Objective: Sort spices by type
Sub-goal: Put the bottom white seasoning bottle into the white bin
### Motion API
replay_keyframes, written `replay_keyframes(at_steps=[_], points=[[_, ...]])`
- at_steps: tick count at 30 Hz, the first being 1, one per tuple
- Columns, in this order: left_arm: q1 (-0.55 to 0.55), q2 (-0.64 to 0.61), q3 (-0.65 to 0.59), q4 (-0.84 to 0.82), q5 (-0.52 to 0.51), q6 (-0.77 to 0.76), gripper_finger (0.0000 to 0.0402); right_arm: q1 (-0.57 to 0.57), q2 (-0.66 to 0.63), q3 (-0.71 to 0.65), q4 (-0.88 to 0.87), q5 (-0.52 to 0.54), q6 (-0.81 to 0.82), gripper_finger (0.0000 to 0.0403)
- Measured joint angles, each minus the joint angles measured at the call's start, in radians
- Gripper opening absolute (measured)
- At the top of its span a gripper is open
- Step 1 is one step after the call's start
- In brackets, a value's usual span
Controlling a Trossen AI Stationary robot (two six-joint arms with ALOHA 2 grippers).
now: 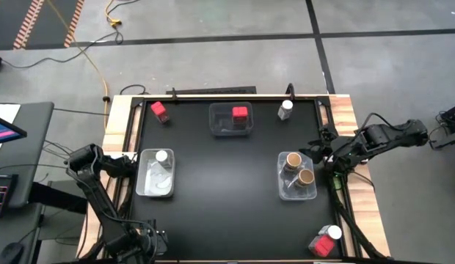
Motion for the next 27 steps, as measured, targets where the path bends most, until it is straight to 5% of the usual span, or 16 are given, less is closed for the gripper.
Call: replay_keyframes(at_steps=[9,27], points=[[0.0,0.0,-0.02,-0.011,-0.009,0.018,0.0323,0.0,0.0,0.0,0.0,0.0,-0.003,0.0384],[0.005,0.0,-0.02,-0.01,-0.007,0.018,0.0218,0.0,0.0,0.0,0.0,0.0,-0.003,0.0384]])
